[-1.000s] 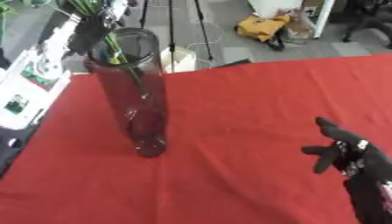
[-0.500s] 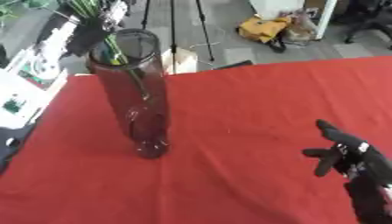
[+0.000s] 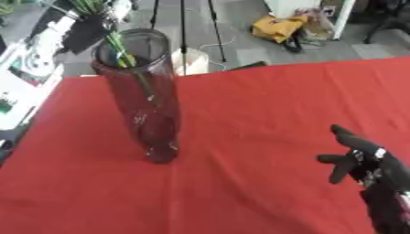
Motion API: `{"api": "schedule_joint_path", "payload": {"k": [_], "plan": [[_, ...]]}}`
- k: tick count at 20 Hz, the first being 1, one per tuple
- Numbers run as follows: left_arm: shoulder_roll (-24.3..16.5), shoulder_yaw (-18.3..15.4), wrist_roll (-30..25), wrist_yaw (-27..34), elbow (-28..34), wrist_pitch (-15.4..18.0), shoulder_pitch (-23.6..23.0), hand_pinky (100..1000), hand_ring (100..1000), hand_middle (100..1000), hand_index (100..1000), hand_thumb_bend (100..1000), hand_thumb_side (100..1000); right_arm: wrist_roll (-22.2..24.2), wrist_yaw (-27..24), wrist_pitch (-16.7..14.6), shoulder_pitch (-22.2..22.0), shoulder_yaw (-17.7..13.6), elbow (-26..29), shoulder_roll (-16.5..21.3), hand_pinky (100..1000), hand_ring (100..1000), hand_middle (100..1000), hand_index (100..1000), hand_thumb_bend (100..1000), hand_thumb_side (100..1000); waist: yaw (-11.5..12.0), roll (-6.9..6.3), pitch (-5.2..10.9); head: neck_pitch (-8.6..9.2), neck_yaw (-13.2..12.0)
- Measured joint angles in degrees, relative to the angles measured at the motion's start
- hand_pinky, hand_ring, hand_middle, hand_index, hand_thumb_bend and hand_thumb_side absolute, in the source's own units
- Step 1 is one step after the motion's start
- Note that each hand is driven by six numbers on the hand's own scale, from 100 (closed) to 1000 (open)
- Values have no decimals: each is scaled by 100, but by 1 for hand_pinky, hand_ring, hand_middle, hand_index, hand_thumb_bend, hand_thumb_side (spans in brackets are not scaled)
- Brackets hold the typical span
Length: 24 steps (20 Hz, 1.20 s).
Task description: Arrange flowers into the vase.
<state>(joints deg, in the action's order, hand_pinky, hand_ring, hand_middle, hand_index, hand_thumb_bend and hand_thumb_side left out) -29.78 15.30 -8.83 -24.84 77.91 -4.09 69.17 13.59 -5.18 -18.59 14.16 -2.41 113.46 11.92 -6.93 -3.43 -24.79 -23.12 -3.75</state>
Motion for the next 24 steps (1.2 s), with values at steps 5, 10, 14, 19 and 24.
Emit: {"api": "schedule_joint_path", "payload": {"k": [5,10,14,19,24], "plan": [[-67,-1,-387,-291,-9,123,0,626,763,784,934,178,1000,-1,0,1,-2,-2,0,1,747,1000,423,842,100,1000,6,-12,5,0,0],[-97,-2,-803,-499,-41,289,0,689,802,833,997,223,1000,2,0,5,-2,-2,0,1,747,1000,423,842,100,1000,9,-27,5,0,3],[-97,-3,-980,-499,-41,434,0,753,840,872,1000,244,1000,11,0,19,-4,-2,0,1,748,1000,422,842,100,1000,18,-30,5,0,6],[-122,-4,-1172,-494,-26,598,0,827,883,899,1000,333,1000,16,0,34,-9,-3,0,1,748,1000,421,843,100,1000,30,-34,5,0,14],[-151,-4,-1331,-496,-3,757,-5,863,903,907,1000,375,1000,14,0,39,-21,-4,0,1,748,1000,421,843,100,1000,56,-43,11,-7,34]]}}
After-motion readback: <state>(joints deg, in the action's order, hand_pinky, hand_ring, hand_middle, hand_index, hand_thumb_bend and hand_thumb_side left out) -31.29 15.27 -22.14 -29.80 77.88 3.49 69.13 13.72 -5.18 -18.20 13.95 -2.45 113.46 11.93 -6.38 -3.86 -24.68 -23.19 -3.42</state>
